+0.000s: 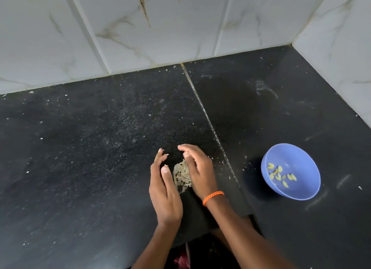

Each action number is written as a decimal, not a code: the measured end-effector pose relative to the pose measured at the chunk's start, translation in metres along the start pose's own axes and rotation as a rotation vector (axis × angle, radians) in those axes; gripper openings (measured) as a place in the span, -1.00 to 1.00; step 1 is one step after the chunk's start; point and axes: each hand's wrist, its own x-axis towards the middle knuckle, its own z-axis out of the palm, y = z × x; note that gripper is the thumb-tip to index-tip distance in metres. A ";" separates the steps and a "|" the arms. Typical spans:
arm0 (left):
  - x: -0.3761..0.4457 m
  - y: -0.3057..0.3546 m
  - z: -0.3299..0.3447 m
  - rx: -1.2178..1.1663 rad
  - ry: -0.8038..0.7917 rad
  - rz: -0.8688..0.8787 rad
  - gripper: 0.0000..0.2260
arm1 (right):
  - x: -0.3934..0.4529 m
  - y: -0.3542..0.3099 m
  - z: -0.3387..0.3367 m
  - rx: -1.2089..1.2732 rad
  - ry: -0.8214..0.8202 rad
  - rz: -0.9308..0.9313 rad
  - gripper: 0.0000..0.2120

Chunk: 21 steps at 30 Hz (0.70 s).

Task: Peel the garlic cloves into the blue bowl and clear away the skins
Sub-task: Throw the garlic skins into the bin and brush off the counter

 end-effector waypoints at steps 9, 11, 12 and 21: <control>0.007 0.006 0.010 -0.183 0.102 0.019 -0.62 | -0.021 0.003 -0.012 0.280 0.093 0.139 -0.72; 0.005 0.003 0.000 -0.174 0.145 0.005 -0.61 | -0.017 0.008 -0.018 0.209 0.100 0.121 -0.72; 0.003 0.002 -0.003 -0.170 0.157 -0.012 -0.60 | -0.017 0.009 -0.016 0.164 0.094 0.096 -0.72; -0.010 0.010 0.003 -0.198 0.109 -0.024 -0.59 | -0.019 0.000 0.010 0.020 -0.075 -0.066 -0.71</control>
